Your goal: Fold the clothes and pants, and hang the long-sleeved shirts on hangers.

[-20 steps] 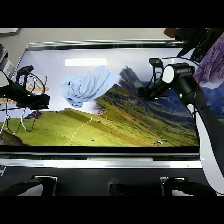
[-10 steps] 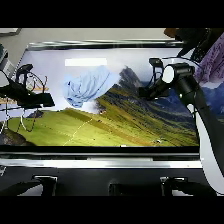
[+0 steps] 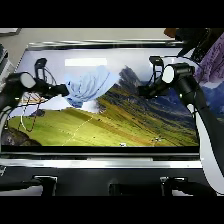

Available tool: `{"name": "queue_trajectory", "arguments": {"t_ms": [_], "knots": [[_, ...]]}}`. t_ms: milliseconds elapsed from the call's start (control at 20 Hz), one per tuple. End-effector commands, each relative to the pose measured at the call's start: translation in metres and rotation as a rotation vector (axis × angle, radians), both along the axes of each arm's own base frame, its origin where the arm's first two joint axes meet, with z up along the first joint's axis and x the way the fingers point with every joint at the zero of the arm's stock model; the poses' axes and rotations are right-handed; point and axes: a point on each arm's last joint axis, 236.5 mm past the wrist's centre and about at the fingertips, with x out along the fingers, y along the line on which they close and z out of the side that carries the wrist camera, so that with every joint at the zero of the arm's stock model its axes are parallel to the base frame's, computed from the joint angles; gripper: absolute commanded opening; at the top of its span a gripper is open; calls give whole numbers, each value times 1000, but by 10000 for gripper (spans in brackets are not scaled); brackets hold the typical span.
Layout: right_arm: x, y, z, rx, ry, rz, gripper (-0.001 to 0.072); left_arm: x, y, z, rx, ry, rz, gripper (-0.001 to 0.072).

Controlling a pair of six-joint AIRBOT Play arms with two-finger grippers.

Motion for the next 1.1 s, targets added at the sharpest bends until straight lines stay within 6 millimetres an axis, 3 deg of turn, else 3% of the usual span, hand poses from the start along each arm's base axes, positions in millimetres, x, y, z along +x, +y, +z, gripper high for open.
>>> {"name": "queue_trajectory", "arguments": {"t_ms": [0, 250, 400, 450, 500, 550, 700, 850, 950, 1050], "knots": [[1, 1, 1, 2, -5, 0, 41, 48, -14, -31, -8, -121, 13, 720], [1, 1, 1, 3, -4, 0, 41, 70, -12, -84, 4, -117, 30, 720], [1, 1, 1, 2, -5, 0, 41, 74, -12, -98, 6, -116, 34, 720], [1, 1, 1, 2, -5, 0, 41, 74, -12, -99, 7, -118, 32, 603], [1, 1, 1, 2, -5, 0, 41, 73, -14, -98, 3, -113, 32, 350], [1, 1, 1, 2, -5, 0, 41, 69, -15, -96, -2, -95, 26, 25], [1, 1, 1, 2, -5, 0, 41, 43, -22, -85, -4, 28, -11, 14], [0, 2, 1, 6, -3, 0, 41, -9, -41, -65, -10, 198, -85, 13], [-8, 3, -2, 10, 34, 2, 41, -42, -75, -44, -48, 251, -161, 14], [-19, 0, -5, -5, 82, 7, 43, -73, -127, -27, -101, 260, -261, 13]]}}
